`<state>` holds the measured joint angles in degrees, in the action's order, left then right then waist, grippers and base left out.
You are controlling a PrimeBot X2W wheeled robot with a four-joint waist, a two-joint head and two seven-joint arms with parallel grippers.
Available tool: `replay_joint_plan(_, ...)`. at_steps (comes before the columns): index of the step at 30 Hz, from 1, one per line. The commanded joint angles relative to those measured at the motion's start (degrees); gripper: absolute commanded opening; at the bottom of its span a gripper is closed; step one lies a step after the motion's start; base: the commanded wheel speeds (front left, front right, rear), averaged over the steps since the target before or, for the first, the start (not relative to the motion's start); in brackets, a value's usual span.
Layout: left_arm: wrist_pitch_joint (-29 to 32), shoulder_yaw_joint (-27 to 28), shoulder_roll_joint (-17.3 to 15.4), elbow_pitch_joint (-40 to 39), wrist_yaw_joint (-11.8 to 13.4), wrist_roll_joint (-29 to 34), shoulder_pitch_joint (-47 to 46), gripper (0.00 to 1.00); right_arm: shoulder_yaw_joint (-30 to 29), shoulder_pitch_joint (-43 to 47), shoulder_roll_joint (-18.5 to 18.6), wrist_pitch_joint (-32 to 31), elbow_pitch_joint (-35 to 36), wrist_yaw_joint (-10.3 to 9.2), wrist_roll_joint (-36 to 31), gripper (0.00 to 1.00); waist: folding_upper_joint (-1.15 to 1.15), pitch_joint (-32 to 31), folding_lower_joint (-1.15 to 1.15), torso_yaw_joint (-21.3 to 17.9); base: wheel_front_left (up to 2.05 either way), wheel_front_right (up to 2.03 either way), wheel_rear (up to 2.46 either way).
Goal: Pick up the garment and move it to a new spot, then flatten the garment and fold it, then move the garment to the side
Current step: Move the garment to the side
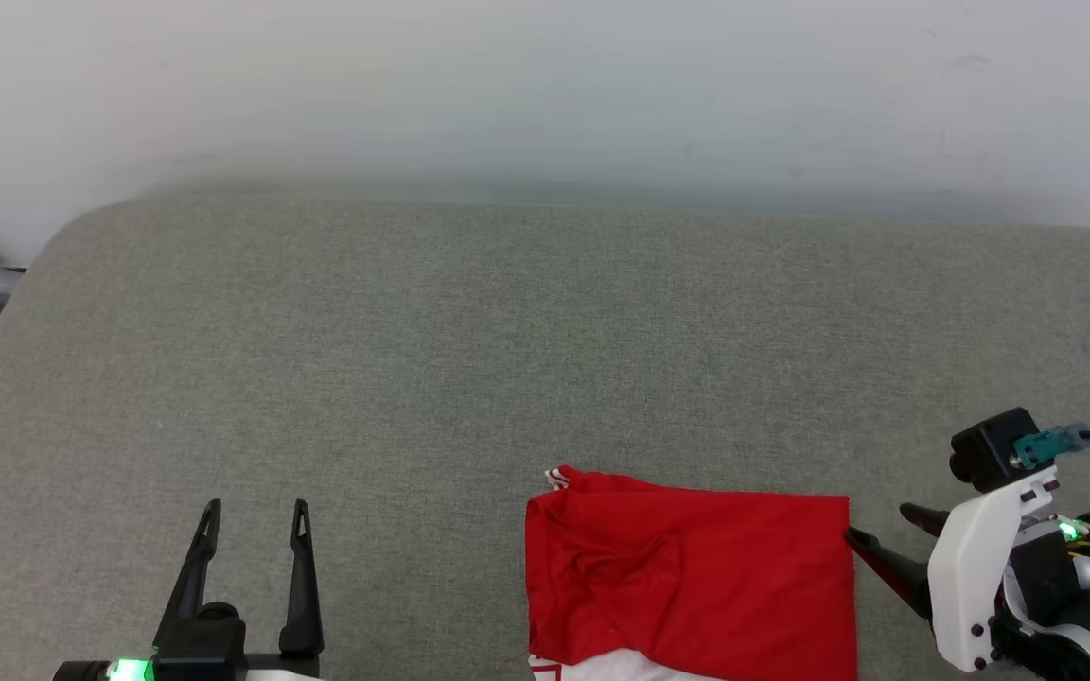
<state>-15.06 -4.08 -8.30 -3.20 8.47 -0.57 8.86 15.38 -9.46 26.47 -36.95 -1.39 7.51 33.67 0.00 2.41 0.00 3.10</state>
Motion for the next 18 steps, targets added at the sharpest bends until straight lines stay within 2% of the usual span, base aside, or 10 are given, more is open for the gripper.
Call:
replay_joint_plan(1,-0.1,-0.2,0.2,0.0,-0.3,0.2,-0.8,1.0,0.3,0.0,0.6,-1.3,-0.8,-0.05,1.1,1.0,0.0,0.7,0.0,0.6,0.0,0.0,0.0)
replay_joint_plan(6,-0.1,-0.4,0.5,0.0,-0.3,0.3,-1.8,1.0,1.2,0.7,0.9,-4.2,-3.7,-0.05,3.7,1.0,0.0,2.4,0.0,1.6,0.0,0.0,0.0)
replay_joint_plan(12,-0.1,-0.6,0.7,0.1,-0.6,0.3,-3.4,1.0,3.2,-1.4,-0.1,-3.2,-7.9,-0.05,4.9,1.0,0.0,4.9,0.0,2.7,0.0,0.0,0.0)
replay_joint_plan(18,-0.1,-1.1,0.8,0.2,-0.7,0.4,-4.7,1.0,8.5,-1.8,-0.2,-2.8,-12.4,-0.04,5.9,1.0,0.0,6.9,0.0,3.7,0.0,0.0,0.0)
